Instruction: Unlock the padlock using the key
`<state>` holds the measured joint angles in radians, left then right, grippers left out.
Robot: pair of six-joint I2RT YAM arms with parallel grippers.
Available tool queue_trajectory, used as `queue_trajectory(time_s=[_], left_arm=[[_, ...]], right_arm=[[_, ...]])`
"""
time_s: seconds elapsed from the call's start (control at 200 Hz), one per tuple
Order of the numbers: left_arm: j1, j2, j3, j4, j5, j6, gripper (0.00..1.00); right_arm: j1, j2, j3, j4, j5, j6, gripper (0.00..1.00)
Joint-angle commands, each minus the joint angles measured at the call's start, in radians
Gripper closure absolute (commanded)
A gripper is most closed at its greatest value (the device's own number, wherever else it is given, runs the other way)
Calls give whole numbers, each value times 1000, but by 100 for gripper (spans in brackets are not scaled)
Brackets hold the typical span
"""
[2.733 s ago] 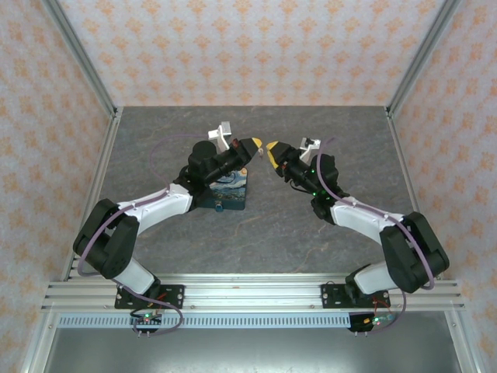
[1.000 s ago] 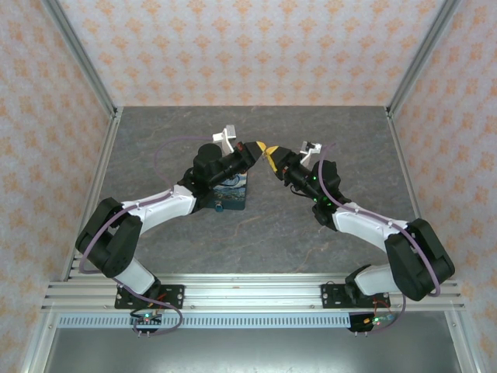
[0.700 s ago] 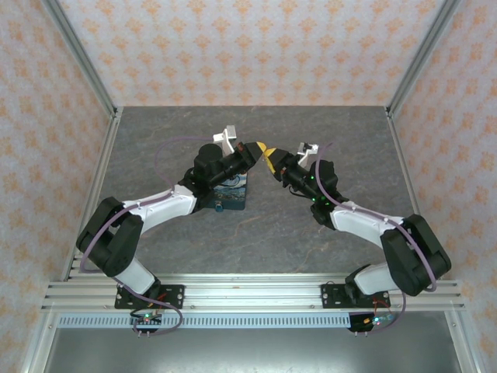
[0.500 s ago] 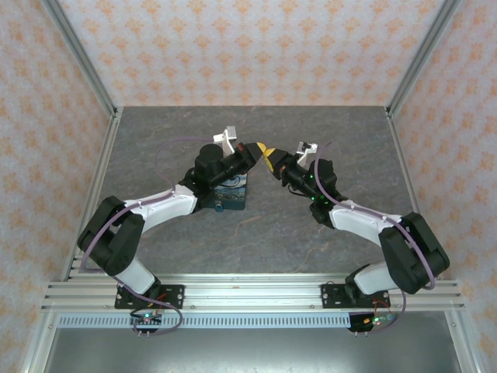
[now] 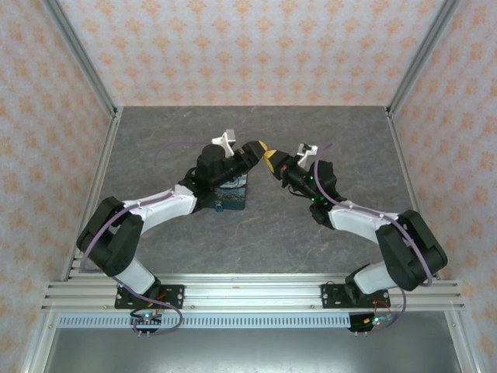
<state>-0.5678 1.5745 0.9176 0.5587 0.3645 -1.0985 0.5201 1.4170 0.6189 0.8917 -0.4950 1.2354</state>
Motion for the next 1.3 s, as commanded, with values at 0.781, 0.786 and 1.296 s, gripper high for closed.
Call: queue_trajectory(time_s=[0.781, 0.786, 1.296], left_arm=[[49, -95, 37, -210, 81, 25, 45], [49, -95, 37, -206, 82, 25, 46], [37, -43, 22, -73, 121, -24, 68]], right_arm=[[-8, -92, -28, -98, -62, -89, 100], [-8, -92, -28, -98, -62, -88, 100], [6, -51, -13, -38, -62, -44, 100]])
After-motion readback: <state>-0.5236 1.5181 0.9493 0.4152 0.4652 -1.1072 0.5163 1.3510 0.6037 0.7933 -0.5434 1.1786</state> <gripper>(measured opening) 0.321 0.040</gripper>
